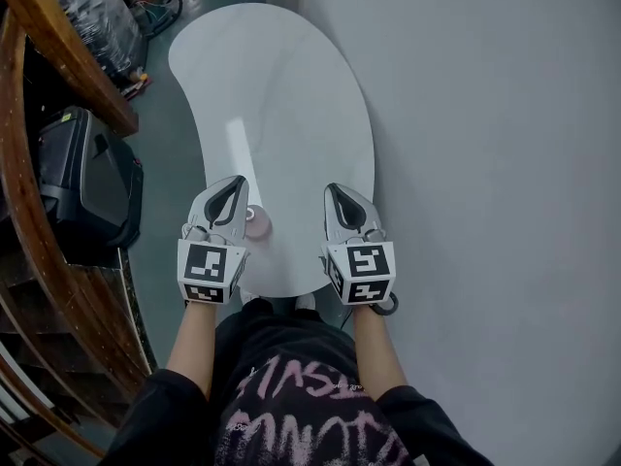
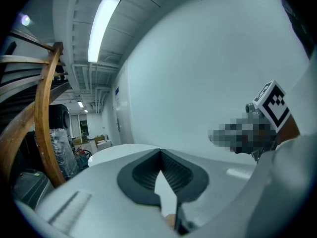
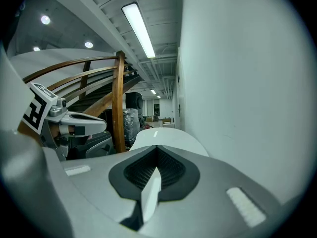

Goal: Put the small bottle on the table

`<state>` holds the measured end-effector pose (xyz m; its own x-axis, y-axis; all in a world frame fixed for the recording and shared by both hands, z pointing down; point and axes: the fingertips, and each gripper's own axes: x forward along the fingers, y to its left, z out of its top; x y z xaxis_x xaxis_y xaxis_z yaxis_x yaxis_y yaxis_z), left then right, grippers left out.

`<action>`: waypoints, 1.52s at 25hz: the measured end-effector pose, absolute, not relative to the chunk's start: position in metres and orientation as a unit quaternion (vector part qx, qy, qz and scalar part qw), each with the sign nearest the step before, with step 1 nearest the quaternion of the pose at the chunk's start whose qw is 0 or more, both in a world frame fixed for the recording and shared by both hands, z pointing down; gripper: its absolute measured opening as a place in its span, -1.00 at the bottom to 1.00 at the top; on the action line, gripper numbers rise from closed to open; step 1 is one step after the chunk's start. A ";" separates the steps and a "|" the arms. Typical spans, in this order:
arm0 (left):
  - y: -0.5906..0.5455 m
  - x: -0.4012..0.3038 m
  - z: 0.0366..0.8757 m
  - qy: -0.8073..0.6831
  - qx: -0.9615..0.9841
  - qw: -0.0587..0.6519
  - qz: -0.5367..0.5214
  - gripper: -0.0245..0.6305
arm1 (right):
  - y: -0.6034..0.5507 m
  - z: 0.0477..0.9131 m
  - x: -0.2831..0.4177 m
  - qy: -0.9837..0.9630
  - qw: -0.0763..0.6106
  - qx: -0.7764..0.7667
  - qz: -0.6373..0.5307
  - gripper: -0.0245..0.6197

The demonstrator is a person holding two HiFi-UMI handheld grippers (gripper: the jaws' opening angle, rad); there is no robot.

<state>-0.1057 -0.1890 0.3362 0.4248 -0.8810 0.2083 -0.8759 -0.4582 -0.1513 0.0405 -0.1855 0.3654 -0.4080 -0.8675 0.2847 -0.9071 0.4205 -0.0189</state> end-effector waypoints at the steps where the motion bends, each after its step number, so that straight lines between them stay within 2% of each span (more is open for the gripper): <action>1: -0.190 -0.106 0.333 0.520 -0.844 0.012 -0.128 -0.92 | -0.187 0.363 0.041 -0.835 0.115 0.532 0.083 -0.89; 38: -0.209 -0.103 0.299 0.517 -0.848 0.038 -0.110 -0.92 | -0.207 0.327 0.043 -0.843 0.089 0.528 0.049 -0.89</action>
